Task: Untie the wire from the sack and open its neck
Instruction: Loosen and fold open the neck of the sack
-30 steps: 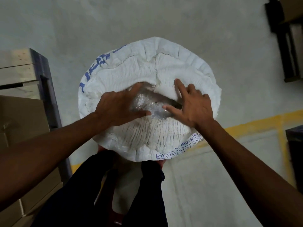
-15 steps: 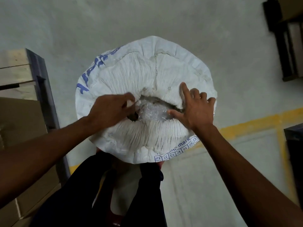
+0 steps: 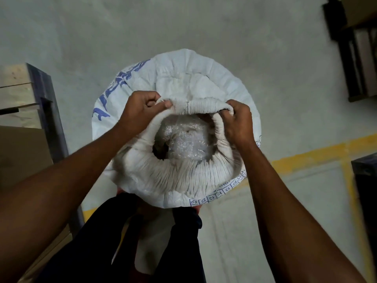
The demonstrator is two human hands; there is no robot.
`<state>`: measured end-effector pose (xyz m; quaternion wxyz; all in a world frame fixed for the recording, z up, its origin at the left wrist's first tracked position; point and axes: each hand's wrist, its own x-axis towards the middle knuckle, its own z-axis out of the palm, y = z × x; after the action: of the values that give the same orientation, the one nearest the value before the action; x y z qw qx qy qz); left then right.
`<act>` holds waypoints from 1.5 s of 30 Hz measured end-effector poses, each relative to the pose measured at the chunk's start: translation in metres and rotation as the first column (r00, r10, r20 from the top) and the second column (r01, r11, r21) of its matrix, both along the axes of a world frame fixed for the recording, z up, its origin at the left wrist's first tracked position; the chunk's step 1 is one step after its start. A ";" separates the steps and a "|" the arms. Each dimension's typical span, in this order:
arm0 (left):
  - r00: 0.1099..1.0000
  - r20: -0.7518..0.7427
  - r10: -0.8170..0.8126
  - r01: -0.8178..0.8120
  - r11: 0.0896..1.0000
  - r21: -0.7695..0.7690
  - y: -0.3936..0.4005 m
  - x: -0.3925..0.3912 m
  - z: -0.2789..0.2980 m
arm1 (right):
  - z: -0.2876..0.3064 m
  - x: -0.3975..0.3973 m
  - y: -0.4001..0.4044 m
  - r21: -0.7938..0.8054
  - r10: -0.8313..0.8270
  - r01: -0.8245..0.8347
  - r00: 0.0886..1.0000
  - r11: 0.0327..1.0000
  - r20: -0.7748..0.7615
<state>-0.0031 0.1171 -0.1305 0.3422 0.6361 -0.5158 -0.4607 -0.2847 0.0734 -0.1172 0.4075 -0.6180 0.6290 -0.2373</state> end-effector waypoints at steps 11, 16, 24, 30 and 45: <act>0.980 -0.004 -0.200 0.198 0.969 0.148 -0.008 0.025 0.006 | 0.013 -0.021 -0.016 0.315 0.424 -0.378 0.901 0.870 -0.091; 0.985 0.026 -0.171 0.167 0.978 0.124 -0.005 0.020 0.010 | 0.014 0.001 0.001 0.286 0.138 -0.089 0.978 0.954 -0.155; 0.994 0.043 0.097 -0.101 0.987 0.126 -0.013 -0.005 0.024 | 0.021 0.028 -0.001 0.650 -0.388 0.331 0.920 0.685 -0.059; 0.976 0.162 0.143 -0.192 0.919 0.345 -0.034 0.005 0.044 | 0.031 0.021 -0.025 0.810 -0.445 0.352 0.886 0.469 -0.127; 0.819 0.429 0.380 -0.482 0.862 0.157 0.050 -0.013 -0.011 | 0.018 0.067 0.084 -0.037 -0.438 0.539 0.641 0.842 -0.630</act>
<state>-0.0164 0.1668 -0.1412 0.2447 0.8534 -0.3488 -0.3002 -0.2177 0.1571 -0.0994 0.1462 -0.4335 0.8861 -0.0742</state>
